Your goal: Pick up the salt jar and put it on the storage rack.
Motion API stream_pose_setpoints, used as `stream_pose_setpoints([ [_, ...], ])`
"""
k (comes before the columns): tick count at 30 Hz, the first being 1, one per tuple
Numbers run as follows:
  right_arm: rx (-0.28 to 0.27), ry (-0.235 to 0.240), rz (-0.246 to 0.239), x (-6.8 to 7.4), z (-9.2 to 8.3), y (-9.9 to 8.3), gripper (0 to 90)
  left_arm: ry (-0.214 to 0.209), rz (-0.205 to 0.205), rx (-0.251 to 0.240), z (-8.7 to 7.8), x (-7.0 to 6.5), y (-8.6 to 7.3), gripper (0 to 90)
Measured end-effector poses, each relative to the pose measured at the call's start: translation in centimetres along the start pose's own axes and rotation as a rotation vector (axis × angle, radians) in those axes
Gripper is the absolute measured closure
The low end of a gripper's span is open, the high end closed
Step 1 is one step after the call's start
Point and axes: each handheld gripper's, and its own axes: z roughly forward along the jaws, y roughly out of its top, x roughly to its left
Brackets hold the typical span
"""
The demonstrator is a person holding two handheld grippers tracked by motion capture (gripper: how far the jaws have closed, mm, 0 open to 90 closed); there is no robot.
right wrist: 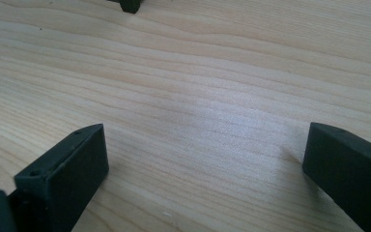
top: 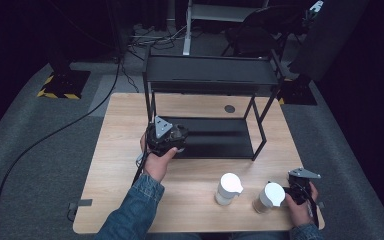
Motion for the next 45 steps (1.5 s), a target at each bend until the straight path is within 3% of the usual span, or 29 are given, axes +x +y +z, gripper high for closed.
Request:
stream_pose_setpoints([
  [22,0.0,0.0,0.0,0.0,0.0,0.0,2.0,0.006,0.012,-0.02,-5.9,0.6,0.4,16.7],
  [45,0.0,0.0,-0.001,0.0,0.0,0.0,2.0,0.047,-0.001,0.038,-8.7,2.1,-2.9,15.9],
])
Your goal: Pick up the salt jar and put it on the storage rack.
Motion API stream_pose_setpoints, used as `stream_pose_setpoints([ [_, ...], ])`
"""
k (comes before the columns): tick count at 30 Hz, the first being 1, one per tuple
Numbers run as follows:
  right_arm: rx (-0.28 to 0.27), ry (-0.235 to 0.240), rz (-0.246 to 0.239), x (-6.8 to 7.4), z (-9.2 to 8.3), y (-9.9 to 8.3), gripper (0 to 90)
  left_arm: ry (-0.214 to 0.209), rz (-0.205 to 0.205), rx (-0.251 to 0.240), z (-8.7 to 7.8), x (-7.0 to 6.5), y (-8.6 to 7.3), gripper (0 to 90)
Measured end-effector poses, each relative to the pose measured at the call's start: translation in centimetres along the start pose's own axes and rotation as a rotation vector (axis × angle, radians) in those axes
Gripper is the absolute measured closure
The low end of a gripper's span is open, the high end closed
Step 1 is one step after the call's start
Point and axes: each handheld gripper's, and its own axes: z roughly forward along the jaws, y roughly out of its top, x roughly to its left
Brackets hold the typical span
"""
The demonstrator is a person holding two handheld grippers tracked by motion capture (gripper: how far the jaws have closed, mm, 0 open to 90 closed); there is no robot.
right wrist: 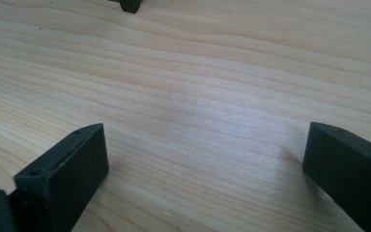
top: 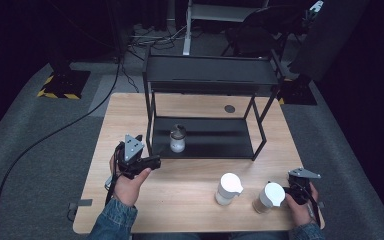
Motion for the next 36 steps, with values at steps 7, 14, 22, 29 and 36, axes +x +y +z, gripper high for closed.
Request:
stream_pose_setpoints([
  [7,0.0,0.0,0.0,0.0,0.0,0.0,2.0,0.006,0.006,0.021,-0.6,0.2,-1.1,15.7],
  [14,0.0,0.0,0.0,0.0,0.0,0.0,2.0,0.021,-0.012,0.037,-1.1,0.6,-2.4,15.6],
  [22,0.0,0.001,0.0,0.0,0.0,0.0,2.0,0.04,-0.005,0.071,-1.6,1.1,-3.9,15.6],
  [29,0.0,0.001,0.0,0.0,0.0,0.0,2.0,0.054,-0.006,0.101,-1.8,1.2,-5.3,15.6],
  [36,0.0,0.0,0.0,0.0,0.0,0.0,2.0,0.061,-0.01,0.128,-1.7,1.5,-6.6,15.6],
])
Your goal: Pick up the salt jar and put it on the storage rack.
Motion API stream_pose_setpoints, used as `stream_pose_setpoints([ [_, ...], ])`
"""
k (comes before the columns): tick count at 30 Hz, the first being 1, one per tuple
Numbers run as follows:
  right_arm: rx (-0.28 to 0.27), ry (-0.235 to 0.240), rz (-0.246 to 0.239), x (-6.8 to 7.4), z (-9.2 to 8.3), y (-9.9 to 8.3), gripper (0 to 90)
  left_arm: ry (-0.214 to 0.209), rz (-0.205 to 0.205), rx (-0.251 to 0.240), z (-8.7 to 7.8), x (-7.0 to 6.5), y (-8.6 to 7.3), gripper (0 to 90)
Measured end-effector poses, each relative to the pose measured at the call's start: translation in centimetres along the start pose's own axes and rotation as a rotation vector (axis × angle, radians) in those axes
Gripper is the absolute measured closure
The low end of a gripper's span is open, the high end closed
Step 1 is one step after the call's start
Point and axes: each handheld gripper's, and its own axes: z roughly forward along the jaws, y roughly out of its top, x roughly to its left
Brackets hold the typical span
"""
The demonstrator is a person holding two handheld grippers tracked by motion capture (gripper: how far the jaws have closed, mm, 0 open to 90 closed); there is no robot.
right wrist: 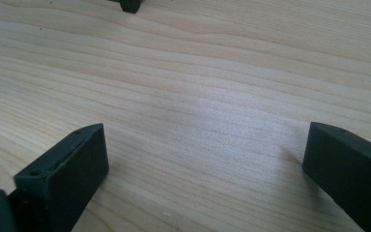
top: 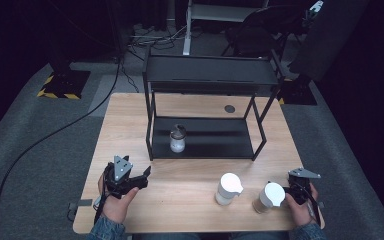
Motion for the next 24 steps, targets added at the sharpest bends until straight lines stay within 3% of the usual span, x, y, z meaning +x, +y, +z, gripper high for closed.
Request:
stream_pose_setpoints([
  [24,0.0,0.0,0.0,0.0,0.0,0.0,2.0,0.017,-0.034,0.139,1.7,1.0,-3.9,15.6],
])
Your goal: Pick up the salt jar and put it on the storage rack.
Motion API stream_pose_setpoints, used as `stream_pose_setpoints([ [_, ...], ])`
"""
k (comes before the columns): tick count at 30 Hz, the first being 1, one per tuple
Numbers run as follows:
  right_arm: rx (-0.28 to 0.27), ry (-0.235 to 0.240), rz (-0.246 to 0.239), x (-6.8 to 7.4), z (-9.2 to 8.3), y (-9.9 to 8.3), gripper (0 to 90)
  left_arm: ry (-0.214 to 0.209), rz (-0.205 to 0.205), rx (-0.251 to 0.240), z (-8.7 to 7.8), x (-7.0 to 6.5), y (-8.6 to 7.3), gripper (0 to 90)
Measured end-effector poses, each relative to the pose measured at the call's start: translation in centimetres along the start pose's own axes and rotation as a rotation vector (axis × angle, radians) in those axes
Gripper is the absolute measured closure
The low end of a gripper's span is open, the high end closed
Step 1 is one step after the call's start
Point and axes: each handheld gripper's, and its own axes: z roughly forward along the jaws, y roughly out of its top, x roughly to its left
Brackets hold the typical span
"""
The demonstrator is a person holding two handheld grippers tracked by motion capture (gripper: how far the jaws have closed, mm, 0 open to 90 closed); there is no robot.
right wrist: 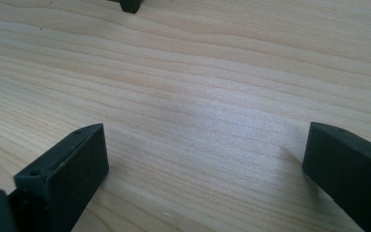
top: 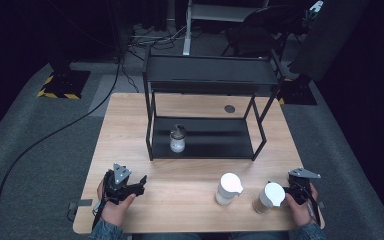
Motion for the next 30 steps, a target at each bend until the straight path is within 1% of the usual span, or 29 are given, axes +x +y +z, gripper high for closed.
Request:
stream_pose_setpoints([
  [9,0.0,0.0,0.0,0.0,0.0,0.0,2.0,0.001,-0.019,0.058,0.8,0.2,-0.9,14.5],
  [18,0.0,0.0,0.0,0.0,0.0,0.0,1.9,-0.007,-0.04,0.121,1.4,0.4,-1.4,12.2],
  [20,0.0,0.0,0.0,0.0,0.0,0.0,1.8,-0.004,-0.032,0.142,1.6,0.3,-1.5,11.3],
  [24,0.0,0.0,0.0,0.0,0.1,0.1,1.8,0.007,-0.019,0.153,1.7,0.2,-1.5,9.6],
  [30,0.0,0.001,0.0,0.0,0.1,0.1,1.8,0.014,-0.023,0.155,1.8,0.2,-1.5,7.9],
])
